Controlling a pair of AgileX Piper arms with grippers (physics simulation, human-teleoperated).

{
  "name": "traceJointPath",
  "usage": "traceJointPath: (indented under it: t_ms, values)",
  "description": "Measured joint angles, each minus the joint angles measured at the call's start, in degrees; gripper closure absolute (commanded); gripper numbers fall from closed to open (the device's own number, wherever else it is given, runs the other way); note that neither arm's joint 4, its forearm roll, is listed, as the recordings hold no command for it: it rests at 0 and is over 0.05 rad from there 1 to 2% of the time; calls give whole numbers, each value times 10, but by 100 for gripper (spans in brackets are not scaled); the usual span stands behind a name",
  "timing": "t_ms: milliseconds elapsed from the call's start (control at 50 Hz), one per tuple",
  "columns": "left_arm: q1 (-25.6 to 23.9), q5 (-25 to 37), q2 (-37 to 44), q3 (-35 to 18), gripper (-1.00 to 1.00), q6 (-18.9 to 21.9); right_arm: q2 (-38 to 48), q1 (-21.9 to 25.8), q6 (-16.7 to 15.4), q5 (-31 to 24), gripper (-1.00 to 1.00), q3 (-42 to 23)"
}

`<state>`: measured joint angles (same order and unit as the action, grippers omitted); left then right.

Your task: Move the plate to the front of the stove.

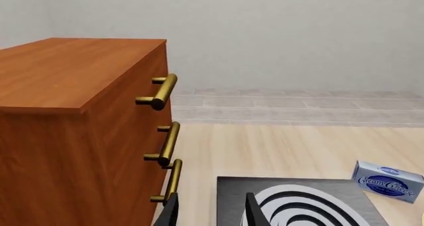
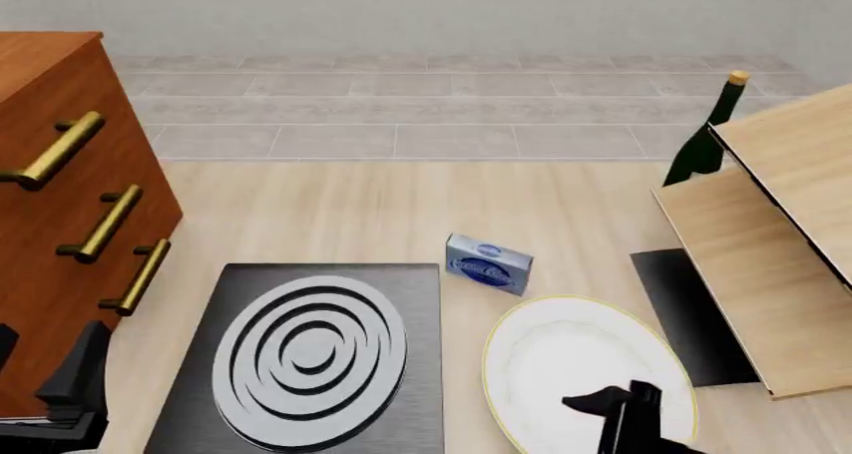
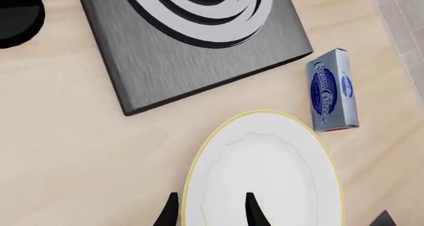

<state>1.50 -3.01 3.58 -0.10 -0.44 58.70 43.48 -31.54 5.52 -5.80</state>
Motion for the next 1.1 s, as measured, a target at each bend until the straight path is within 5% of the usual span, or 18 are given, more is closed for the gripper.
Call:
traceJointPath:
  t_ms: [760, 1100]
  values:
    - [0, 7, -6, -1, -100, 0, 151, -40, 6, 156, -100, 36]
    - [0, 8, -7, -1, -100, 1, 187, -40, 69, 212, -100, 47]
